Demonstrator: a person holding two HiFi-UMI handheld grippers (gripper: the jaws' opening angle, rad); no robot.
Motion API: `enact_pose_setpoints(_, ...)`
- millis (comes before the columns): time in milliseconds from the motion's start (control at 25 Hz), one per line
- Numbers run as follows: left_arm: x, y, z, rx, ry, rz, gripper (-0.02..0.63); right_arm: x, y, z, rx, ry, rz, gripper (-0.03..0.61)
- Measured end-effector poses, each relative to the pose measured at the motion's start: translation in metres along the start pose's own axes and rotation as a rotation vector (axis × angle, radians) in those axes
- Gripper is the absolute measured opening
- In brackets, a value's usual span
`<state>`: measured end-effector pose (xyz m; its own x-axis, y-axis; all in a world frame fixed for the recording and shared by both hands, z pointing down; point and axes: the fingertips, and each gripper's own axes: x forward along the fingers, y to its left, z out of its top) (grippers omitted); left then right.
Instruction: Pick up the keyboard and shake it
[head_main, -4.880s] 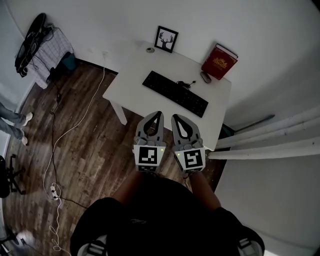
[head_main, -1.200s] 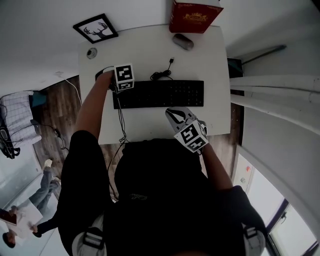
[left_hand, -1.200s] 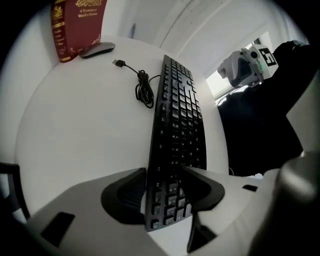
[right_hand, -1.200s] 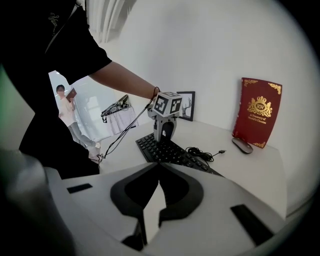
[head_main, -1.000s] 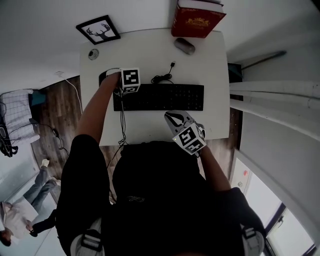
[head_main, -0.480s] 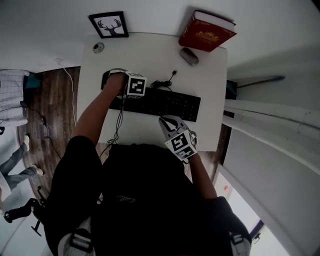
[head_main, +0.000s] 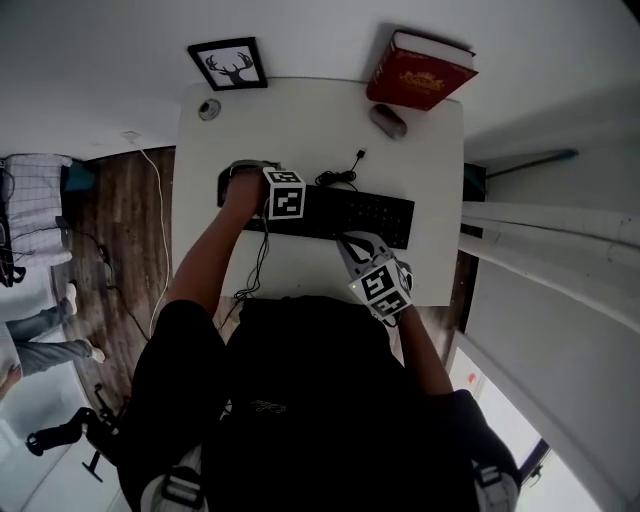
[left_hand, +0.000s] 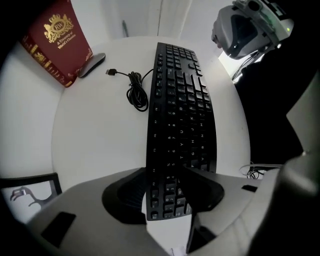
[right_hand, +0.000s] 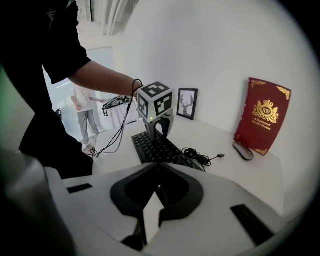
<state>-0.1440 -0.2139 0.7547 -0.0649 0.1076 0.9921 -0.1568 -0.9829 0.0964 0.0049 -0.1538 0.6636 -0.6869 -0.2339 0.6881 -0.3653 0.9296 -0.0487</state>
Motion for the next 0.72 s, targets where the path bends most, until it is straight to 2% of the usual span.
enact_pose_setpoints(240, -0.003, -0.005, 0.001, -0.013, -0.044, 0.064, 0.198, -0.003, -0.002, -0.015, 0.009, 0.026, -0.012, 0.023)
enact_pose_setpoints(400, -0.004, -0.006, 0.000, -0.011, -0.041, 0.086, 0.189, -0.006, -0.040, -0.021, -0.032, 0.060, -0.014, 0.023)
enact_pose_setpoints(480, -0.004, -0.006, 0.002, -0.004, -0.044, 0.094, 0.178, -0.004, -0.070, -0.025, -0.088, 0.132, 0.013, 0.023)
enact_pose_setpoints(560, -0.006, -0.005, 0.002, -0.003, -0.054, 0.117, 0.132, 0.004, -0.099, -0.029, -0.191, 0.237, 0.038, 0.025)
enact_pose_setpoints(640, -0.007, -0.006, 0.002, -0.015, -0.081, 0.146, 0.127, 0.013, -0.119, -0.031, -0.289, 0.323, 0.074, 0.030)
enact_pose_setpoints(720, -0.007, -0.009, 0.003, -0.028, -0.113, 0.160, 0.126, 0.020, -0.124, -0.035, -0.325, 0.389, 0.174, 0.089)
